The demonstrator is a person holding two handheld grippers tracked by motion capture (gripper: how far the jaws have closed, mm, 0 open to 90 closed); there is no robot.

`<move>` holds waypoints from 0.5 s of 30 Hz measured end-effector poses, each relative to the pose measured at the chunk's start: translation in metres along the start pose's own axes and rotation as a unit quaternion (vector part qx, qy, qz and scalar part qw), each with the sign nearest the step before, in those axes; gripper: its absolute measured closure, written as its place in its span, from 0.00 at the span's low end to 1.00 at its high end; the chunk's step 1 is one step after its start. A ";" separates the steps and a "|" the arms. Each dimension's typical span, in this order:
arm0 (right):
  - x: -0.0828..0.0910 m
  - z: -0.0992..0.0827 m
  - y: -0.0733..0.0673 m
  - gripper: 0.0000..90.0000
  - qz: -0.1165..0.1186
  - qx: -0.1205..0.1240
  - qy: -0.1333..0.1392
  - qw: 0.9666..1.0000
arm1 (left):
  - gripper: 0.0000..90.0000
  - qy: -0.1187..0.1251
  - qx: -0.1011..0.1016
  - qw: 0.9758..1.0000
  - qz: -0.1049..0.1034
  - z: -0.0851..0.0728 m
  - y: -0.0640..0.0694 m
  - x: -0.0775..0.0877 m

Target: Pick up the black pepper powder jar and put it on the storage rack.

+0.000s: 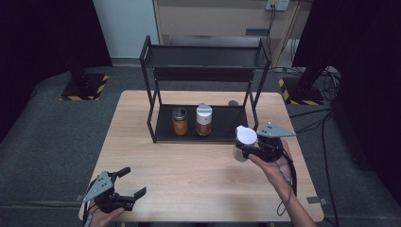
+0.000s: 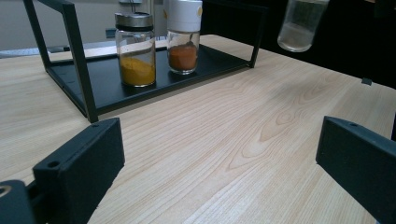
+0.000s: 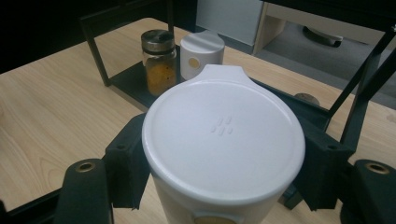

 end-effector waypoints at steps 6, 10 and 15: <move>-0.013 0.010 0.001 0.35 -0.005 0.002 0.001 1.000 | 0.00 0.000 0.000 1.000 0.000 0.000 0.000 0.000; -0.025 0.019 0.002 0.35 -0.009 0.002 0.001 1.000 | 0.00 0.000 0.000 1.000 0.000 0.000 0.000 0.000; -0.040 0.026 0.004 0.35 -0.016 -0.004 0.001 1.000 | 0.00 0.000 0.001 1.000 0.000 0.000 0.000 0.000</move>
Point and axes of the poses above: each handheld gripper's, and its own axes: x roughly backward along the jaws, z roughly out of its top, y roughly to its right, the point moved 8 cm from there along -x, roughly forward along the jaws, and after that the axes turned 3 degrees about -x, right-handed, at the moved point
